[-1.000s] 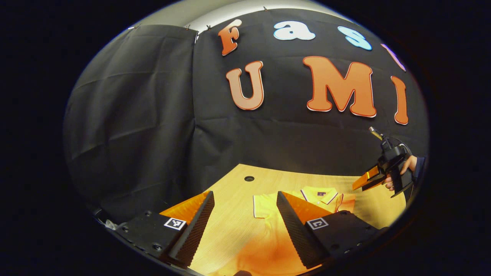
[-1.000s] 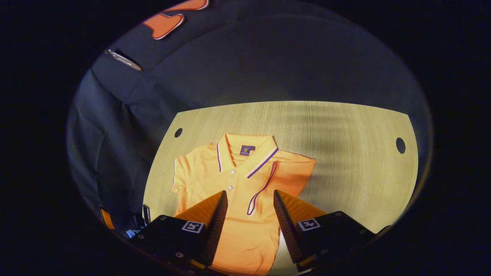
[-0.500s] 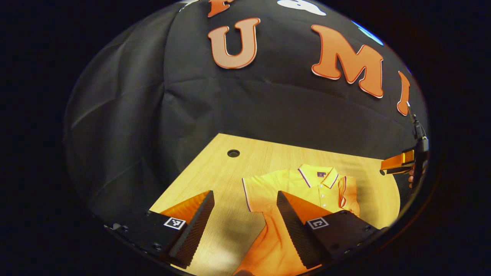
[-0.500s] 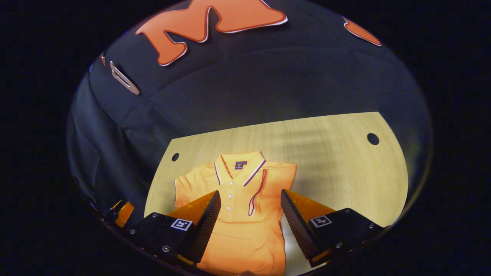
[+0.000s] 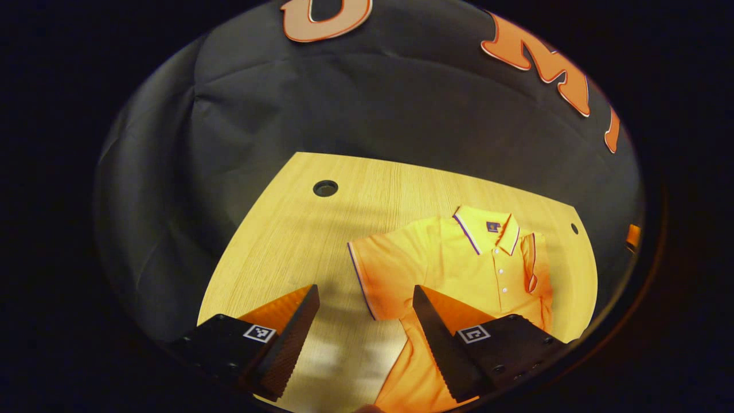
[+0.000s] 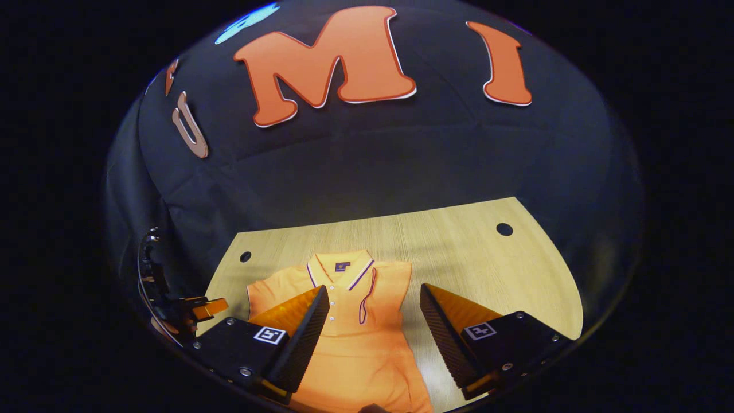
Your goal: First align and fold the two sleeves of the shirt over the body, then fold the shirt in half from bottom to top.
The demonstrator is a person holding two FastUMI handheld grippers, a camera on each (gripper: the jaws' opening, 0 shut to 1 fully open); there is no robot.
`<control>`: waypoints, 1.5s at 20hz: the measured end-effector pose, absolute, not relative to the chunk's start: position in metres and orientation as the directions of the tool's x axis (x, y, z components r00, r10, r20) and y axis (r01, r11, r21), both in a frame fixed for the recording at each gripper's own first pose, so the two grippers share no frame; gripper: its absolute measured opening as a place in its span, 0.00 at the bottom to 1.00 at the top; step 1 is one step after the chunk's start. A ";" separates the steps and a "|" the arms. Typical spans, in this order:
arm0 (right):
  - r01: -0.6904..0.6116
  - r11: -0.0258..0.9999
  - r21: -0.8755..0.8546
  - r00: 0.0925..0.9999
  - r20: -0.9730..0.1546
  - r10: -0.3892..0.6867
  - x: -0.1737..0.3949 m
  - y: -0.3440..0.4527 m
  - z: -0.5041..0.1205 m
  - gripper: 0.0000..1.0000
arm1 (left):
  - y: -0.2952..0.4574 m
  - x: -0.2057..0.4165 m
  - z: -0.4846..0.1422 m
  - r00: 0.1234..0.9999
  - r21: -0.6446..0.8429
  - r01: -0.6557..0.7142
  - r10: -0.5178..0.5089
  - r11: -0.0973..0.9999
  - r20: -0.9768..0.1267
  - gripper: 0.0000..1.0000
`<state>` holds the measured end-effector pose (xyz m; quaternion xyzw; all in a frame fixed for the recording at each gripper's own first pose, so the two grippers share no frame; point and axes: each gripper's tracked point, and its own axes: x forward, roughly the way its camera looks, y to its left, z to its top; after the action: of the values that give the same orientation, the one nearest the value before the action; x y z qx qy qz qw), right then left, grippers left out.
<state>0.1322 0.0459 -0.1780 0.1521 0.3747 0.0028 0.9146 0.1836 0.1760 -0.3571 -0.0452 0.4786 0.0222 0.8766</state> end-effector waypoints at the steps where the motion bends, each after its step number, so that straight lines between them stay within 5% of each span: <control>1: 0.120 0.952 0.280 0.728 -0.677 0.107 0.125 0.046 -0.173 0.97 | 0.172 0.186 -0.365 0.520 -0.058 -0.065 -0.016 0.996 -0.854 0.99; 5: 0.167 0.949 0.268 0.752 -0.657 0.054 0.101 0.043 -0.155 0.98 | 0.161 0.197 -0.394 0.407 -0.118 -0.075 -0.077 0.990 -0.910 0.99; 16: 0.264 0.937 0.229 0.756 -0.652 -0.054 0.049 0.011 -0.136 0.98 | 0.180 0.222 -0.458 0.166 -0.039 -0.170 -0.010 0.985 -0.986 0.99; 20: 0.291 0.933 0.210 0.746 -0.661 -0.084 0.035 0.004 -0.139 0.98 | 0.180 0.220 -0.469 0.114 0.010 -0.145 0.026 0.989 -0.993 0.75; 22: 0.297 0.932 0.206 0.744 -0.662 -0.090 0.029 0.002 -0.138 0.98 | 0.176 0.222 -0.461 0.111 0.007 -0.127 0.021 0.992 -0.994 0.77; 24: 0.306 0.930 0.203 0.743 -0.662 -0.100 0.025 -0.001 -0.138 0.98 | 0.172 0.222 -0.468 0.121 -0.004 -0.121 0.011 0.993 -0.993 0.23; 25: 0.308 0.929 0.206 0.743 -0.662 -0.099 0.023 -0.002 -0.138 0.98 | 0.172 0.223 -0.468 0.124 -0.019 -0.107 -0.006 0.994 -0.992 0.14; 30: 0.311 0.928 0.206 0.737 -0.669 -0.098 0.022 -0.002 -0.139 0.98 | 0.155 0.240 -0.437 0.223 -0.098 -0.029 -0.089 0.995 -0.971 0.14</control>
<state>0.0217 -0.0016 -0.1386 0.1537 0.3452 -0.1112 0.9191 0.2402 0.1546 -0.4374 -0.0472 0.6231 -0.0192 0.7805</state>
